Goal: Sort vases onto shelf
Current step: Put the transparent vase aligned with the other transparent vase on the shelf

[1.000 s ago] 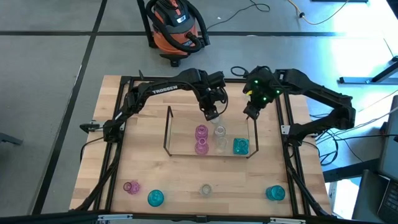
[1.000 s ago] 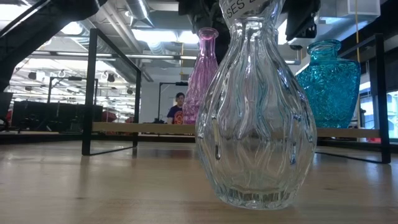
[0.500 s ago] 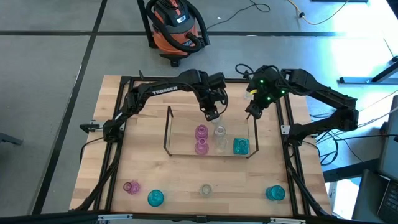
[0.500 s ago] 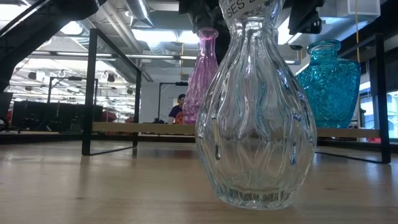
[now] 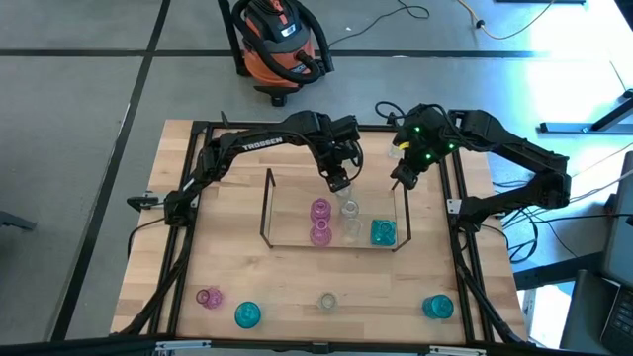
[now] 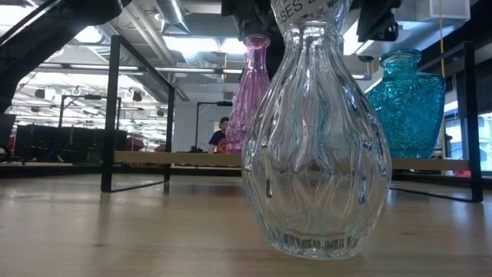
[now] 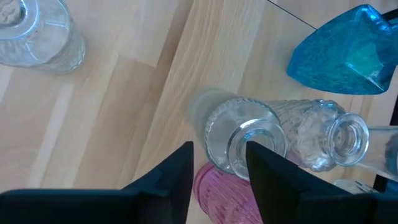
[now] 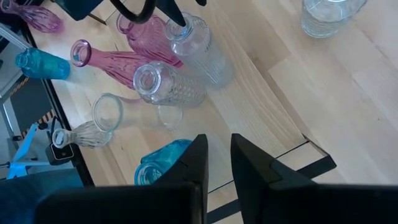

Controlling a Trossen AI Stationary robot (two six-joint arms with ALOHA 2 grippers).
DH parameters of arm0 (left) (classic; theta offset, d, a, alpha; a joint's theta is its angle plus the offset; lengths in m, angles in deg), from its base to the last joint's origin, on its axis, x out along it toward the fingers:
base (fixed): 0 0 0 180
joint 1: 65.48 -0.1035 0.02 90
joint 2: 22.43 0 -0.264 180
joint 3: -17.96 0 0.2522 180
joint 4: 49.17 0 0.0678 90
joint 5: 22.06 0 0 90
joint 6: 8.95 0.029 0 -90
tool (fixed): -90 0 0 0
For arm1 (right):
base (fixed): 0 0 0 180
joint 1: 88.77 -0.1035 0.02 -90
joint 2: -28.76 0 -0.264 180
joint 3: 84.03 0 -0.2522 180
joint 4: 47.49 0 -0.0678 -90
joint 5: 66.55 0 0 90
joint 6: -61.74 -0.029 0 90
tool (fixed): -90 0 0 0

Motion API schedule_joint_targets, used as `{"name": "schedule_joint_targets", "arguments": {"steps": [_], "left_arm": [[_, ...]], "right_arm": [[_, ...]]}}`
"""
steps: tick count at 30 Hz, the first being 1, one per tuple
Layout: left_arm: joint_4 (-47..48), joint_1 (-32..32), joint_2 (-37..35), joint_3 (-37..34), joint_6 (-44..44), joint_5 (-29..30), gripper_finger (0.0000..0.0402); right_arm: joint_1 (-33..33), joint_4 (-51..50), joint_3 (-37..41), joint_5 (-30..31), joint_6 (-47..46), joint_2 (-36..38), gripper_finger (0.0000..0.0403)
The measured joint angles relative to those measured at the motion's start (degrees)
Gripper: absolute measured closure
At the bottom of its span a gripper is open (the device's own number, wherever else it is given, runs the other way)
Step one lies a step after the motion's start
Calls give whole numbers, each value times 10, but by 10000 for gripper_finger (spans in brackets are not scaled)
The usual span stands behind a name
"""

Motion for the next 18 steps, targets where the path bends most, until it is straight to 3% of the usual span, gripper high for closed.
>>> {"name": "schedule_joint_targets", "arguments": {"steps": [18], "left_arm": [[-31,-4,-1,0,-25,7,262]], "right_arm": [[0,-4,0,1,0,20,352]]}}
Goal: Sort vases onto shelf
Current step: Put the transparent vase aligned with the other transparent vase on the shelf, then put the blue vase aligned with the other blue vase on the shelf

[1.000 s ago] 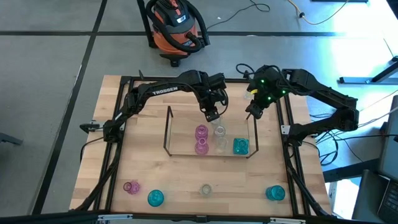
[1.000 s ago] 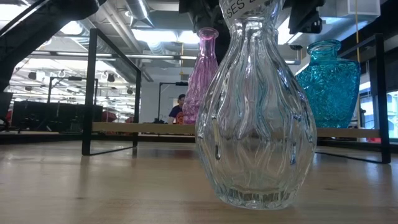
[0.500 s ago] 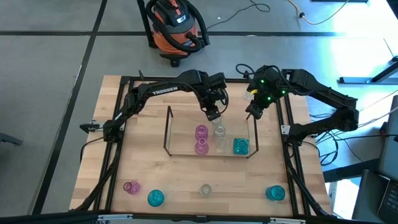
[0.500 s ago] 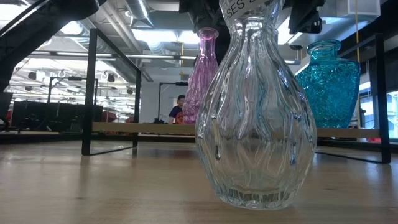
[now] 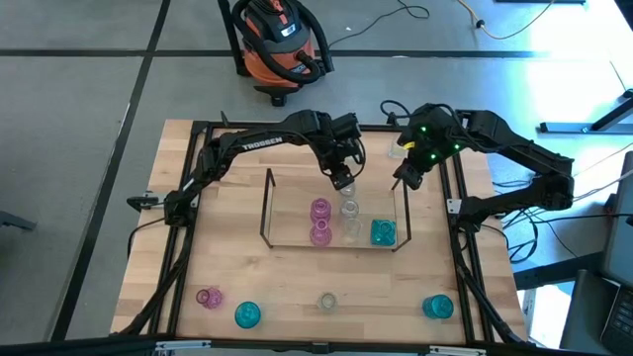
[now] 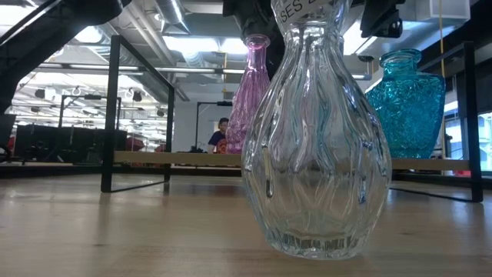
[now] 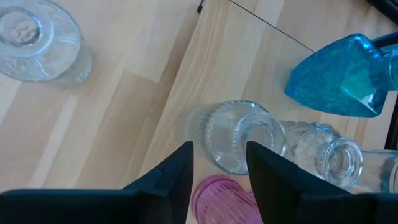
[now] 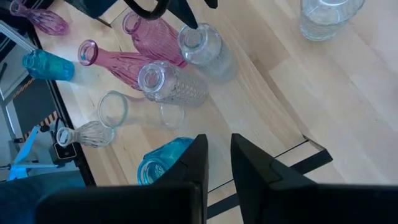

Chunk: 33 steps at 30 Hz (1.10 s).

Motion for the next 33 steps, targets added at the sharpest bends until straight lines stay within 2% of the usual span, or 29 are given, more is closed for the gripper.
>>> {"name": "schedule_joint_targets", "arguments": {"steps": [6,9,13,16,19,23,27,29,33], "left_arm": [[-12,-16,-17,24,-9,1,262],[-29,-23,-39,26,-22,0,262],[-22,-28,-78,26,-19,24,262],[10,-28,-107,26,-1,46,262],[67,-22,-126,27,12,63,262],[128,-2,-141,26,20,96,262],[140,20,-145,26,22,109,262],[140,28,-144,26,24,108,262],[142,32,-144,26,26,118,262]], "right_arm": [[0,4,0,26,2,3,352],[0,4,0,76,13,3,352],[0,2,0,173,-2,3,352],[0,-7,1,194,-15,10,351],[0,-36,16,156,-34,45,337],[-27,-72,63,17,-79,132,307],[-101,-68,110,-93,-169,241,282],[-148,-49,126,-119,-234,294,274],[-235,-43,147,-117,-334,369,273]]}}
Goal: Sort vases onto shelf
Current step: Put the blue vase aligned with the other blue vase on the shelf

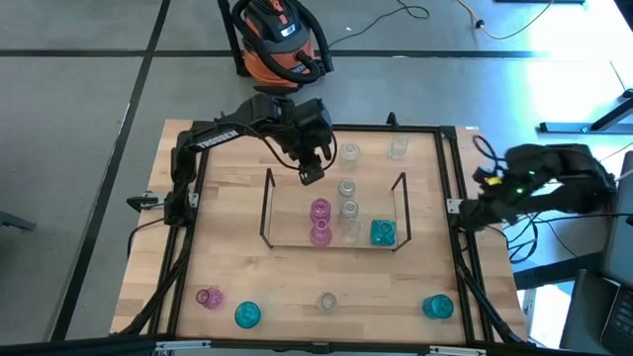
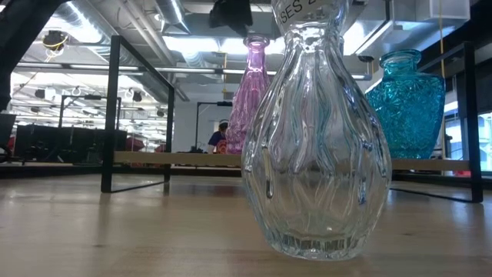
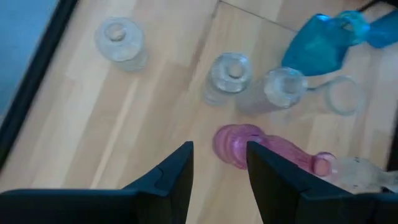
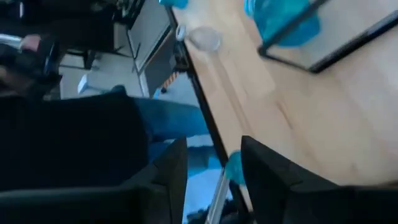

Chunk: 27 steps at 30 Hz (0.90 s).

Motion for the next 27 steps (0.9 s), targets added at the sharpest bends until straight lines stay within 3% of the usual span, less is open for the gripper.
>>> {"name": "schedule_joint_targets", "arguments": {"steps": [4,12,15,18,22,27], "left_arm": [[28,-2,-2,0,-14,32,262],[67,8,-15,-1,-59,69,262],[67,23,-25,-1,-77,90,262],[67,36,-36,-1,-93,114,262],[66,46,-50,0,-109,145,262],[67,53,-56,0,-119,177,262]], "right_arm": [[-57,13,25,4,-14,14,275],[-176,50,131,4,107,-50,275],[-241,99,169,15,83,-57,276],[-324,152,197,65,13,-55,276],[-457,210,225,184,-91,-63,276],[-611,223,236,320,-232,-126,276]]}}
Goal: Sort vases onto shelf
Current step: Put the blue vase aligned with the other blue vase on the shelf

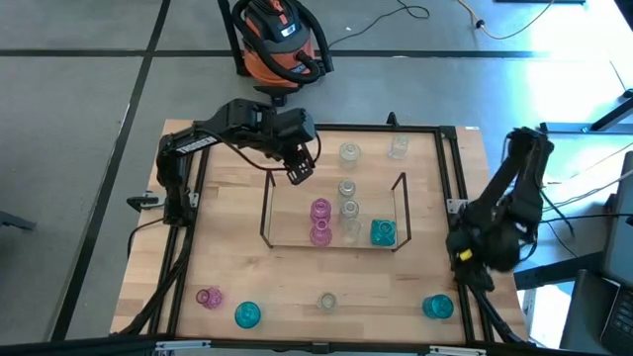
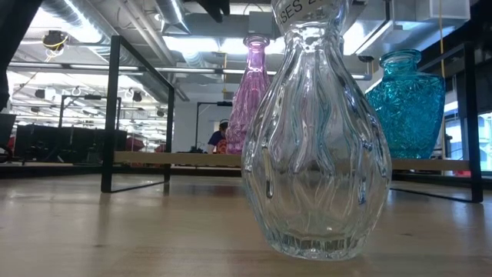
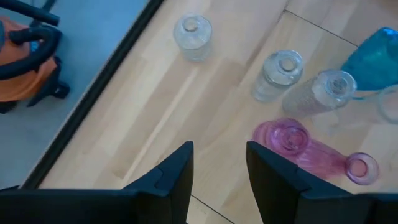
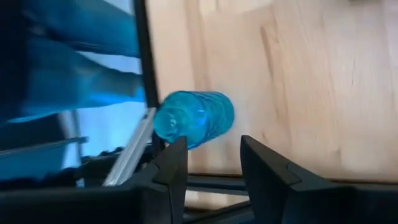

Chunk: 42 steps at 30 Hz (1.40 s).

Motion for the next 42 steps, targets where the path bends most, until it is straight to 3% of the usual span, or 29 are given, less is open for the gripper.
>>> {"name": "schedule_joint_targets", "arguments": {"steps": [6,15,20,32,42], "left_arm": [[0,1,-1,0,13,10,262],[0,-1,-1,0,26,16,262],[0,-1,0,0,25,16,262],[0,11,0,0,13,15,262],[0,16,0,0,10,14,262]], "right_arm": [[-89,55,0,60,-108,-115,276],[-90,166,0,75,-129,-223,276],[-67,178,-3,57,-143,-243,276],[-69,198,-1,78,-143,-245,276],[-69,134,-2,101,-133,-244,276]]}}
